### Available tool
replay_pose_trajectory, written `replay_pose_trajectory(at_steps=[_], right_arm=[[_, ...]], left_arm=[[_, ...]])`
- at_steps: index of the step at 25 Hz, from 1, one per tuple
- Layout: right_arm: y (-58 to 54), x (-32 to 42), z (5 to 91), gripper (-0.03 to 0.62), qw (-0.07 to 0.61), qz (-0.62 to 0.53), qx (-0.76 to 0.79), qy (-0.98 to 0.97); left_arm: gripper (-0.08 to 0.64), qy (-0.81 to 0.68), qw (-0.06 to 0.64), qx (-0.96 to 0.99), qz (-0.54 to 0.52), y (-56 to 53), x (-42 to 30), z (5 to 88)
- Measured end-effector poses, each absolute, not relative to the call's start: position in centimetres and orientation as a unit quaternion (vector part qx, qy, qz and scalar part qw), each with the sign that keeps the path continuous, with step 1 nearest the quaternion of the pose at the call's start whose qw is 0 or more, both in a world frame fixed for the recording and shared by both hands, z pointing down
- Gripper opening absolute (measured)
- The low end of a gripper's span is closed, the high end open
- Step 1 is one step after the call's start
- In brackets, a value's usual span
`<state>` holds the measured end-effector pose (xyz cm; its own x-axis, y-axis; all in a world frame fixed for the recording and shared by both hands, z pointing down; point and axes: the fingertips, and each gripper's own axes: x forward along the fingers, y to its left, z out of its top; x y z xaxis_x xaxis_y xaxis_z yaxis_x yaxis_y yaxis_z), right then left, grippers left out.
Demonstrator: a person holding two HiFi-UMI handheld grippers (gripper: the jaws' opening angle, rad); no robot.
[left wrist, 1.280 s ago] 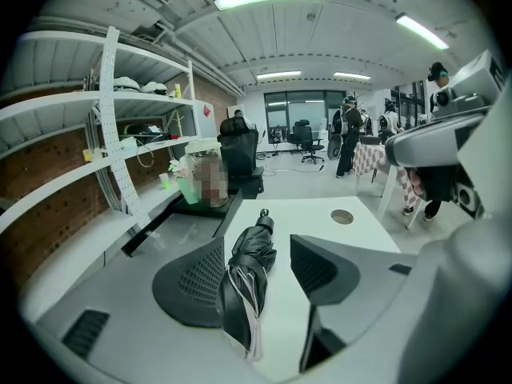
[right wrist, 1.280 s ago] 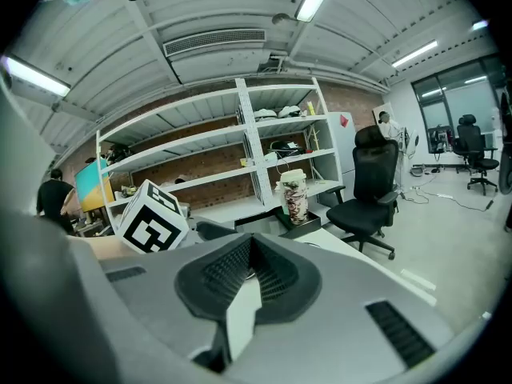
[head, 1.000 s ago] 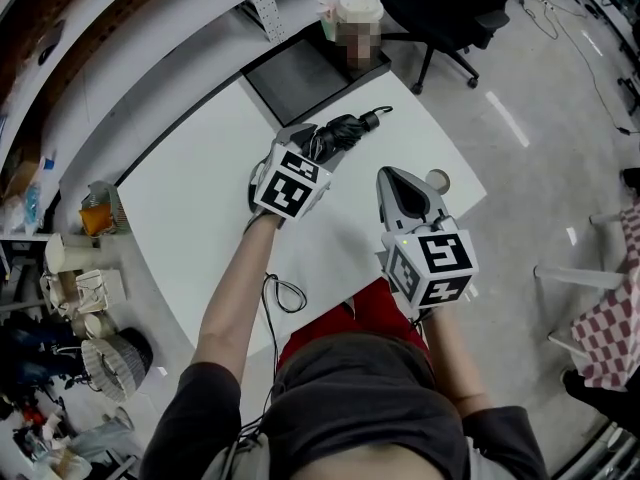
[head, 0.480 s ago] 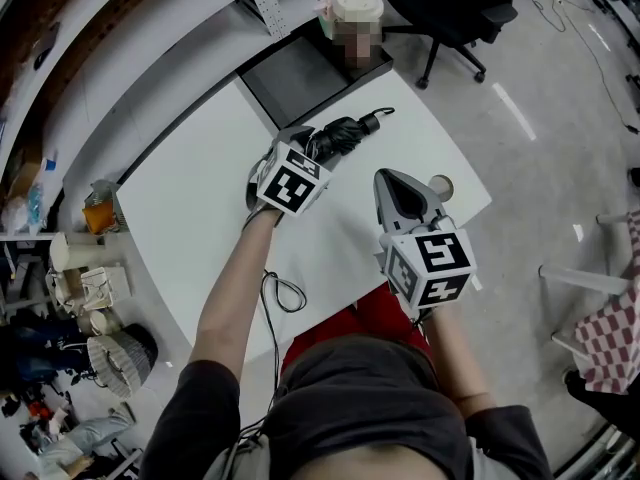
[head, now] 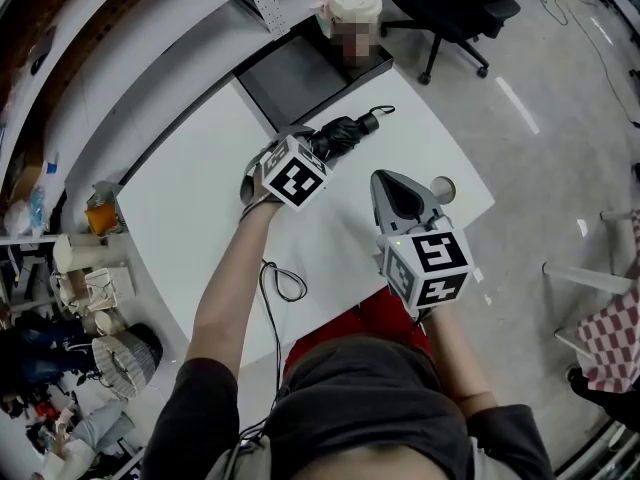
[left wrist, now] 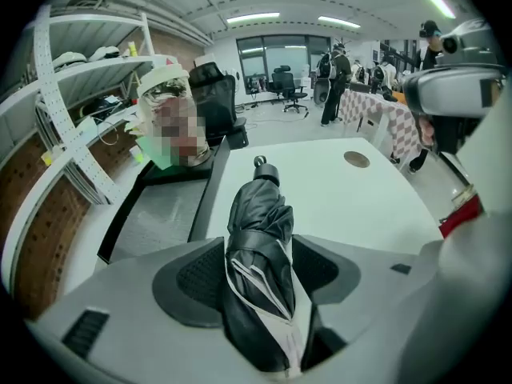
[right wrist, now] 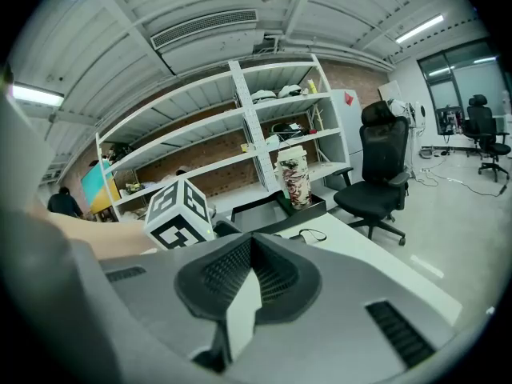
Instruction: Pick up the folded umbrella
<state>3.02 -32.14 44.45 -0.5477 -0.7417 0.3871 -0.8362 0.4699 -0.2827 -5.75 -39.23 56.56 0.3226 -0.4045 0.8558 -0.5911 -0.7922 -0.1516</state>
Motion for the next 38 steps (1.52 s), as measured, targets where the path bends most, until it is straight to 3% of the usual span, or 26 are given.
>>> replay_pose_trajectory(at_steps=[22,32,38], right_arm=[[-32.8,3.6,45.6,0.018,0.117,0.238,0.464,-0.845],[-32.9,4.0,46.0,0.018,0.120,0.241,0.471,-0.840],[-32.9,4.0,46.0,0.018,0.123,0.245,0.475,-0.836]], left_arm=[[0.279,-0.215,0.109,0.788,0.567,-39.9,-5.0,59.4],[0.281,-0.201,0.119,0.808,0.542,-40.1,-4.4,59.5],[0.264,-0.227,0.089,0.805,0.540,-40.0,-4.9,59.3]])
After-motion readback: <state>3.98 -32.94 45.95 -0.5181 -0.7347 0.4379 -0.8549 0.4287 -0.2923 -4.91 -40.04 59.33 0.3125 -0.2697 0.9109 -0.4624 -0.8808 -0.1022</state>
